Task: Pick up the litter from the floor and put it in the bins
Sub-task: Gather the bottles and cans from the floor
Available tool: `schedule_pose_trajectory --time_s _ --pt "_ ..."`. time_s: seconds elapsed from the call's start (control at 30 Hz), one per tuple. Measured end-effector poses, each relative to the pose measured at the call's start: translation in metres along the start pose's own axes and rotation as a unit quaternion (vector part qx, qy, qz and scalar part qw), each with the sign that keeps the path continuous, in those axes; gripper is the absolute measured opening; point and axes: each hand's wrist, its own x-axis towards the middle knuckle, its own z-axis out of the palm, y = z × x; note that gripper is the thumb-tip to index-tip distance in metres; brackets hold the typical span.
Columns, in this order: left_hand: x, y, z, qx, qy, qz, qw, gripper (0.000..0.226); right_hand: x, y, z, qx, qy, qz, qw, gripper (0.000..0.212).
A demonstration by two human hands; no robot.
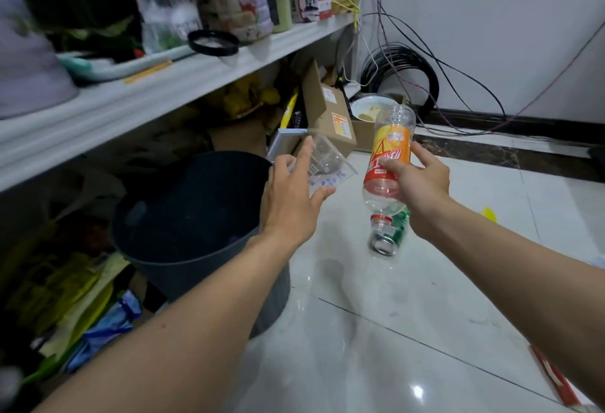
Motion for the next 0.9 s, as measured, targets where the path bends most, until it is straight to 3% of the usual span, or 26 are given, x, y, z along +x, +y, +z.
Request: schedule_pose_trajectory --time_s 0.27,0.43,0.67,0.9 --pt "0.006 -0.029 -0.069 -0.02 0.069 -0.066 0.995 0.072 -0.022 -0.014 0.072 0.046 -0.083 -0.008 0.995 0.069" --pt "-0.01 -0.048 -0.075 -0.053 0.009 -0.106 0.993 0.071 -0.04 -0.001 0.109 0.024 -0.143 0.018 0.989 0.068" --pt "-0.02 -0.075 -0.097 0.067 -0.006 -0.093 0.993 0.065 -0.04 0.004 0.125 0.025 -0.153 0.028 0.987 0.067" --pt "-0.029 -0.093 -0.112 0.211 0.002 -0.094 0.973 0.061 -0.053 0.005 0.157 -0.012 -0.177 0.02 0.984 0.071"
